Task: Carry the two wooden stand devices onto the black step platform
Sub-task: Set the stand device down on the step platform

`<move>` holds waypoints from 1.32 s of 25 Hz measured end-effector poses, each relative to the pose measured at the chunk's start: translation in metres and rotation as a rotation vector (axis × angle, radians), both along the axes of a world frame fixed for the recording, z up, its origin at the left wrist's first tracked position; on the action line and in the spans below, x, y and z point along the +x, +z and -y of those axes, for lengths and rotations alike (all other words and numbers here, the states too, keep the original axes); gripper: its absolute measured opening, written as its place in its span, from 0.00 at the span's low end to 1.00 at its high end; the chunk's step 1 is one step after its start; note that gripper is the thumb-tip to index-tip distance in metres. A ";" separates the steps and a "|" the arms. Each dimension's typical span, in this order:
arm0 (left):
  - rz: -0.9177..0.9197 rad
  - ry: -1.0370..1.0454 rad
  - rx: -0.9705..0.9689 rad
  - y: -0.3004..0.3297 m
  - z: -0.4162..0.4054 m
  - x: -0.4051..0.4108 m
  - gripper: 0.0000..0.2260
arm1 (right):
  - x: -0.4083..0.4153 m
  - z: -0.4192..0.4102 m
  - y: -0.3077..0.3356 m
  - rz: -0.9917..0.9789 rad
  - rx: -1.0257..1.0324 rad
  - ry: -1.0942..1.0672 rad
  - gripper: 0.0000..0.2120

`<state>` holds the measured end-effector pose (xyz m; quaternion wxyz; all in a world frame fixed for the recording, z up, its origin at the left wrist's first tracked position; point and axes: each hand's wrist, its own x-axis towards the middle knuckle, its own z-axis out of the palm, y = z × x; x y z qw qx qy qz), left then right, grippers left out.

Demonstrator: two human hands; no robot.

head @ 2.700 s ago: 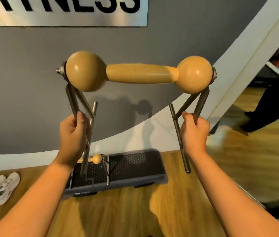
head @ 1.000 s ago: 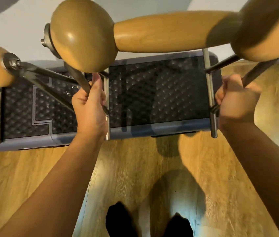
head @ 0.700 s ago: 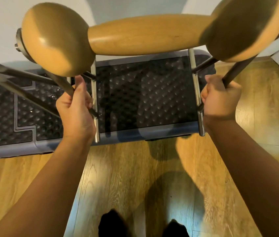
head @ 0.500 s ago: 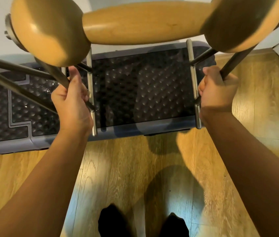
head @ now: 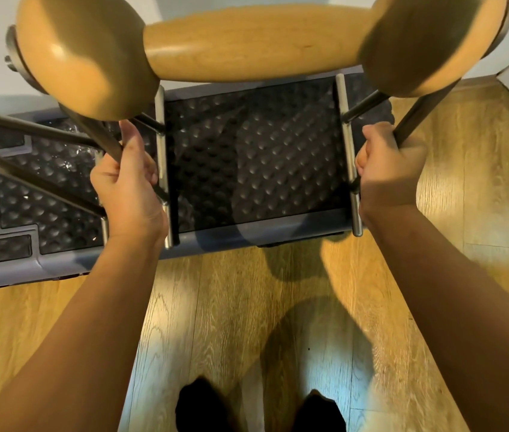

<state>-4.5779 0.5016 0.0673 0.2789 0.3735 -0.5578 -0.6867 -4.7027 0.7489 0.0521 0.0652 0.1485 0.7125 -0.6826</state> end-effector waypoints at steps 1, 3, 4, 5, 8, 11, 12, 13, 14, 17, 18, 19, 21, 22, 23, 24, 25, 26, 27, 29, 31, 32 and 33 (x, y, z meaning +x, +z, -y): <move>0.001 -0.004 -0.006 0.000 0.001 0.000 0.23 | 0.000 0.001 0.001 -0.003 0.008 0.002 0.23; 0.001 -0.011 -0.006 0.000 0.003 0.001 0.23 | 0.001 0.002 0.002 -0.015 0.017 0.014 0.23; 0.002 -0.020 -0.002 0.000 0.004 0.001 0.23 | 0.002 0.001 0.003 -0.032 0.023 0.024 0.23; 0.005 -0.028 0.001 0.000 0.004 0.001 0.23 | 0.002 0.000 0.004 -0.052 0.035 0.036 0.22; 0.054 -0.045 0.008 0.004 0.002 0.001 0.21 | 0.003 -0.002 0.007 -0.032 0.063 0.078 0.21; 0.177 -0.114 -0.002 0.006 0.004 0.007 0.18 | 0.008 -0.003 0.016 0.036 0.150 0.117 0.19; 0.230 -0.155 -0.011 0.008 0.004 0.011 0.16 | 0.011 -0.004 0.019 0.049 0.190 0.135 0.15; 0.278 -0.192 -0.023 0.010 0.003 0.015 0.13 | 0.016 -0.004 0.023 0.061 0.229 0.141 0.10; 0.319 -0.229 -0.033 0.012 0.002 0.020 0.10 | 0.020 -0.003 0.029 0.090 0.248 0.141 0.05; 0.360 -0.361 -0.005 0.025 0.001 0.036 0.19 | 0.033 -0.001 0.049 0.181 0.233 0.132 0.17; 0.358 -0.403 0.009 0.027 0.001 0.044 0.23 | 0.037 0.001 0.055 0.210 0.220 0.124 0.20; 0.369 -0.426 0.022 0.034 0.000 0.051 0.25 | 0.040 0.003 0.061 0.259 0.206 0.100 0.22; 0.457 -0.382 0.057 0.053 -0.008 0.067 0.27 | 0.049 0.006 0.076 0.435 0.168 -0.020 0.19; 0.518 -0.346 0.064 0.068 -0.013 0.076 0.26 | 0.054 0.009 0.088 0.558 0.128 -0.103 0.14; 0.578 -0.336 0.055 0.085 -0.017 0.085 0.25 | 0.061 0.013 0.102 0.673 0.101 -0.142 0.11; 0.623 -0.361 0.036 0.103 -0.020 0.094 0.23 | 0.068 0.018 0.119 0.763 0.083 -0.121 0.12; 0.650 -0.398 0.013 0.119 -0.021 0.101 0.23 | 0.076 0.025 0.135 0.807 0.039 -0.059 0.17; 0.664 -0.431 -0.013 0.133 -0.021 0.107 0.23 | 0.083 0.032 0.149 0.808 -0.035 0.013 0.20; 0.664 -0.457 -0.047 0.151 -0.018 0.113 0.23 | 0.089 0.039 0.170 0.789 -0.099 0.077 0.21; 0.657 -0.497 -0.133 0.188 -0.007 0.119 0.23 | 0.093 0.047 0.209 0.699 -0.085 0.197 0.21; 0.675 -0.551 -0.259 0.228 0.010 0.122 0.20 | 0.096 0.051 0.247 0.474 0.146 0.429 0.18; 0.691 -0.586 -0.329 0.250 0.018 0.123 0.19 | 0.098 0.051 0.267 0.362 0.261 0.535 0.17; 0.696 -0.612 -0.401 0.268 0.026 0.123 0.18 | 0.100 0.052 0.286 0.274 0.320 0.597 0.17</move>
